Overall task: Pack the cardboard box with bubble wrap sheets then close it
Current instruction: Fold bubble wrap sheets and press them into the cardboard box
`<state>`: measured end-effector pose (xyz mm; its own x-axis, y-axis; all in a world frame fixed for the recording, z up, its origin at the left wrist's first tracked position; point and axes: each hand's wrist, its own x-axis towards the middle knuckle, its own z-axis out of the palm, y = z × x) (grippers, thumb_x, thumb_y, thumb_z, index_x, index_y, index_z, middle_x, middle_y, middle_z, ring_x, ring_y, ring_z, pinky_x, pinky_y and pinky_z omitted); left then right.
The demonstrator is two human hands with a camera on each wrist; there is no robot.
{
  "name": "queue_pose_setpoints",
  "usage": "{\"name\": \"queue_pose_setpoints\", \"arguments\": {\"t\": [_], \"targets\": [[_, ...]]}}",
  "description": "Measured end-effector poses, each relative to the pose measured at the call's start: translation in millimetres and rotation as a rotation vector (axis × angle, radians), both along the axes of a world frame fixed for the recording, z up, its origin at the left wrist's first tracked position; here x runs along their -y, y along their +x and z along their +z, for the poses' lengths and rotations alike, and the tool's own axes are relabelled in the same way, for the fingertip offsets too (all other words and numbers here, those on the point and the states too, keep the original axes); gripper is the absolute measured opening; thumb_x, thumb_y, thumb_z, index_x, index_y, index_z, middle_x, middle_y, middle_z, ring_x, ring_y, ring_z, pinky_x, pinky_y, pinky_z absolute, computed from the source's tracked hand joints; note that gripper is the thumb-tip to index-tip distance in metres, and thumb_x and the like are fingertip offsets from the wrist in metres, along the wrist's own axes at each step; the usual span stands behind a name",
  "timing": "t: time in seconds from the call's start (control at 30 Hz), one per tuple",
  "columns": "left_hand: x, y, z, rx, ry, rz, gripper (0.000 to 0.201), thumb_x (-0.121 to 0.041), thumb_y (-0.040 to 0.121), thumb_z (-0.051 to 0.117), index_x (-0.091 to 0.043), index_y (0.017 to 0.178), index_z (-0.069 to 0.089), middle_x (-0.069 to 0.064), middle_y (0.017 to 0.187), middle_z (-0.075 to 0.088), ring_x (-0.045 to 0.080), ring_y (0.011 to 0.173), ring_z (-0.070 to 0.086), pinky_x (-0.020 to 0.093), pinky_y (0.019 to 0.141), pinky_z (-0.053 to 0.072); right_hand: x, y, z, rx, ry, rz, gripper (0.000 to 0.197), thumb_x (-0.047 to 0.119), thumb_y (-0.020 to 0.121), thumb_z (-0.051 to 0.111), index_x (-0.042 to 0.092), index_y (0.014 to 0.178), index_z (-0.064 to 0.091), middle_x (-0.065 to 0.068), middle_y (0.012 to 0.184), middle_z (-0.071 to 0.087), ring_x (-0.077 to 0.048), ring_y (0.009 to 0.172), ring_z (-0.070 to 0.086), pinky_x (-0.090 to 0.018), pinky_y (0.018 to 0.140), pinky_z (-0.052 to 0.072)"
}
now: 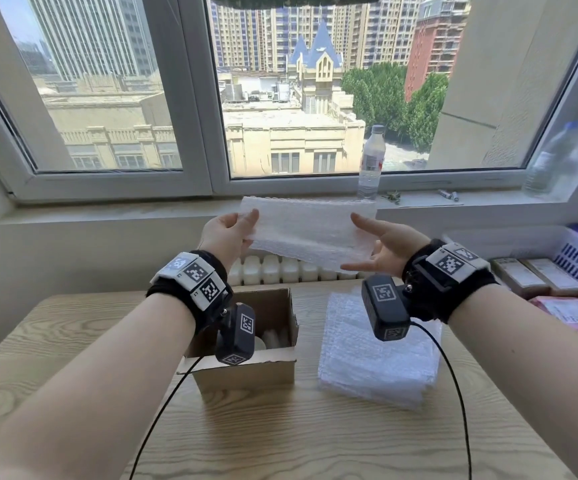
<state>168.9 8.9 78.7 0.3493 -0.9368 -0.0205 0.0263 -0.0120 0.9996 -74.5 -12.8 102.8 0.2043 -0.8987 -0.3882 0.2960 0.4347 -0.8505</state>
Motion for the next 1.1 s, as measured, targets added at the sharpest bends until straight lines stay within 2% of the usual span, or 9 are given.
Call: {"name": "queue_pose_setpoints", "arguments": {"t": [0.13, 0.23, 0.33, 0.43, 0.57, 0.7, 0.87, 1.0, 1.1], "targets": [[1.4, 1.9, -1.1, -0.018, -0.004, 0.033, 0.043, -0.033, 0.084, 0.067, -0.001, 0.114, 0.060, 0.002, 0.089, 0.062, 0.019, 0.090, 0.061, 0.041, 0.099, 0.050, 3.0, 4.3, -1.1, 0.081, 0.059, -0.097, 0.078, 0.013, 0.073, 0.077, 0.009, 0.139, 0.035, -0.024, 0.152, 0.018, -0.041, 0.137, 0.031, -0.045, 0.100, 0.048], [2.9, 3.5, -2.0, 0.017, 0.002, 0.059, 0.027, -0.034, 0.082, 0.071, -0.011, 0.094, 0.064, 0.001, 0.089, 0.064, 0.018, 0.085, 0.062, 0.042, 0.096, 0.051, 6.3, 8.1, -6.0, -0.019, -0.027, -0.132, 0.039, 0.010, 0.070, 0.079, 0.006, 0.103, 0.058, -0.021, 0.133, 0.050, -0.032, 0.121, 0.052, -0.043, 0.102, 0.046], [2.4, 2.5, -1.6, 0.021, -0.004, 0.090, 0.024, -0.034, 0.080, 0.072, -0.015, 0.091, 0.063, 0.002, 0.092, 0.066, 0.019, 0.085, 0.064, 0.042, 0.094, 0.053, 8.0, 8.8, -10.3, 0.031, -0.075, -0.135, 0.025, 0.002, 0.067, 0.076, -0.002, 0.086, 0.060, -0.017, 0.102, 0.064, -0.028, 0.095, 0.064, -0.036, 0.088, 0.052], [1.7, 0.0, 0.9, 0.072, -0.027, 0.125, 0.018, -0.034, 0.081, 0.072, -0.020, 0.085, 0.062, -0.001, 0.088, 0.065, 0.020, 0.087, 0.062, 0.041, 0.093, 0.053, 7.5, 10.3, -13.6, -0.116, -0.135, -0.124, 0.037, -0.001, 0.071, 0.076, 0.004, 0.102, 0.055, -0.012, 0.090, 0.064, -0.023, 0.075, 0.065, -0.029, 0.064, 0.058], [-1.0, -1.1, 4.8, 0.196, -0.072, 0.132, 0.014, -0.030, 0.081, 0.072, -0.024, 0.079, 0.060, 0.001, 0.098, 0.065, 0.021, 0.094, 0.063, 0.036, 0.086, 0.054, 10.6, 8.4, -17.1, -0.484, -0.169, -0.031, 0.064, -0.001, 0.071, 0.077, 0.008, 0.124, 0.041, -0.016, 0.123, 0.053, -0.031, 0.110, 0.056, -0.038, 0.089, 0.052], [-6.7, -9.8, 10.7, 0.454, -0.122, -0.067, 0.015, -0.025, 0.083, 0.069, -0.016, 0.091, 0.062, -0.006, 0.089, 0.062, 0.006, 0.081, 0.057, 0.017, 0.068, 0.046, 5.8, 17.5, -12.5, -0.955, -0.451, 0.182, 0.101, 0.017, 0.065, 0.084, 0.013, 0.146, 0.023, -0.009, 0.149, 0.034, -0.025, 0.135, 0.037, -0.039, 0.111, 0.033], [-10.2, -29.3, 18.2, 0.556, -0.180, -0.243, 0.019, -0.021, 0.080, 0.073, -0.021, 0.092, 0.058, -0.009, 0.087, 0.060, 0.004, 0.081, 0.057, 0.018, 0.075, 0.048, 3.4, 34.2, -7.7, -0.852, -0.552, 0.434, 0.081, 0.010, 0.073, 0.077, 0.011, 0.142, 0.034, -0.005, 0.140, 0.048, -0.021, 0.127, 0.048, -0.035, 0.109, 0.036], [-8.0, -28.3, 16.3, 0.423, -0.168, -0.169, 0.054, -0.020, 0.074, 0.078, -0.018, 0.121, 0.052, -0.001, 0.098, 0.061, 0.011, 0.090, 0.061, 0.023, 0.078, 0.051, 6.7, 40.9, -9.8, -0.618, -0.479, 0.328, 0.013, 0.000, 0.086, 0.061, 0.006, 0.097, 0.059, -0.011, 0.101, 0.063, -0.028, 0.102, 0.060, -0.043, 0.100, 0.047], [-8.1, -24.5, 10.0, 0.257, -0.004, -0.252, 0.052, -0.021, 0.076, 0.077, -0.014, 0.121, 0.051, 0.006, 0.112, 0.065, 0.019, 0.101, 0.064, 0.030, 0.082, 0.055, 7.4, 44.5, -9.0, -0.381, -0.393, 0.271, 0.012, -0.001, 0.093, 0.050, -0.002, 0.103, 0.056, -0.011, 0.096, 0.060, -0.029, 0.101, 0.055, -0.042, 0.091, 0.048]]}}
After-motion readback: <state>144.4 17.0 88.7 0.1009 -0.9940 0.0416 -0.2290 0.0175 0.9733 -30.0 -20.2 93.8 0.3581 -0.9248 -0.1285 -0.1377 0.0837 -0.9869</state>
